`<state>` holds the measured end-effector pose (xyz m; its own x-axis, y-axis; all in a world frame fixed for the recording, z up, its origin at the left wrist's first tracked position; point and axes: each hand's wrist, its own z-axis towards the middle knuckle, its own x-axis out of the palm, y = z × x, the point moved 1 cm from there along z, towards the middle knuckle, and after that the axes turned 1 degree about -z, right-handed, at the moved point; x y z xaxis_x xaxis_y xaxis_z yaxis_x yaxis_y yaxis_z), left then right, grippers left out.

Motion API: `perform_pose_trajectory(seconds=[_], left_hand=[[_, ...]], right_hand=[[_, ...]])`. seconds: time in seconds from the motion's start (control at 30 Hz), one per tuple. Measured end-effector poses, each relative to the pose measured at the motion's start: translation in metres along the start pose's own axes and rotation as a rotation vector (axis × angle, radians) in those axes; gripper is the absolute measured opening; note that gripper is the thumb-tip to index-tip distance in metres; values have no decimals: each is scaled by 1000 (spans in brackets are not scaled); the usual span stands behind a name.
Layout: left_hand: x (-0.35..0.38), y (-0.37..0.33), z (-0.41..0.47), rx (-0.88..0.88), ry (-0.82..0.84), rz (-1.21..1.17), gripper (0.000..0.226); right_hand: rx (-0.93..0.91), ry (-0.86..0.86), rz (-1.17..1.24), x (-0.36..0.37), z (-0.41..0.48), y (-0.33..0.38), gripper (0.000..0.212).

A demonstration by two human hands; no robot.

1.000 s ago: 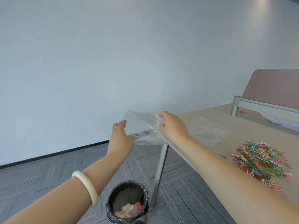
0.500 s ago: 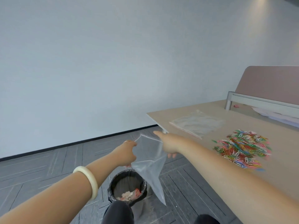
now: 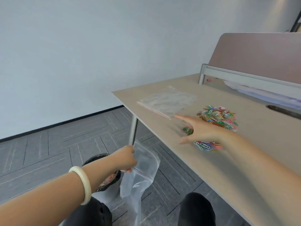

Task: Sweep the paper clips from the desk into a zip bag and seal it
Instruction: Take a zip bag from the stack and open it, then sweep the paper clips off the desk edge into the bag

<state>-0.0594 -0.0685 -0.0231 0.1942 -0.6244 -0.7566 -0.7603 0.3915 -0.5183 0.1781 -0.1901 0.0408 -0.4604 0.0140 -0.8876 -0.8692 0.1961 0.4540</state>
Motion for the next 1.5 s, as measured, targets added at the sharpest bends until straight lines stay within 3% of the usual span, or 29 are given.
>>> perform_pose_trajectory(seconds=[0.1,0.17,0.23,0.33,0.47,0.53,0.6,0.67,0.9,1.0,1.07,1.1,1.2,1.3,1.43,1.5], left_hand=[[18,-23,13,9,27,40,25],[28,-35,19,19,7,50,41],[34,-45,21,23,-10,-7,46],[36,-57,21,31,-30,-51,25],[39,-62,19,3,-61,-137,54],[37,-63,16,15,-75,-207,48],[31,-67,11,17,-85,-279,25],[29,-69,9,12,-103,-334,27],[23,-81,1,4,-59,-367,20],[22,-81,2,5,-66,-368,30],[21,-79,3,10,-56,-375,50],[21,-78,3,14,-46,-389,55],[21,-77,4,26,-53,-395,42],[20,-76,3,29,-58,-386,57],[17,-77,0,29,-39,-406,55],[17,-76,2,26,-28,-411,56]], right_hand=[[49,65,-78,0,-12,-34,107],[48,70,-49,4,-14,-43,107],[28,54,5,8,-14,-46,101],[-42,-30,61,11,-11,-42,85],[-97,-83,168,21,-5,-36,64],[-123,-100,183,25,-4,-31,58],[-142,-123,189,26,-2,-25,52],[-159,-122,212,30,-1,-18,48],[-206,-67,268,26,-6,-3,45],[-169,-13,222,13,-16,-19,61],[-135,37,180,15,-21,-26,69],[-128,39,167,19,-21,-27,68],[-140,-5,227,31,-13,-22,59],[-166,-34,330,38,-1,-10,51],[-215,-1,439,40,2,2,51],[-215,-53,379,24,-4,-4,47]])
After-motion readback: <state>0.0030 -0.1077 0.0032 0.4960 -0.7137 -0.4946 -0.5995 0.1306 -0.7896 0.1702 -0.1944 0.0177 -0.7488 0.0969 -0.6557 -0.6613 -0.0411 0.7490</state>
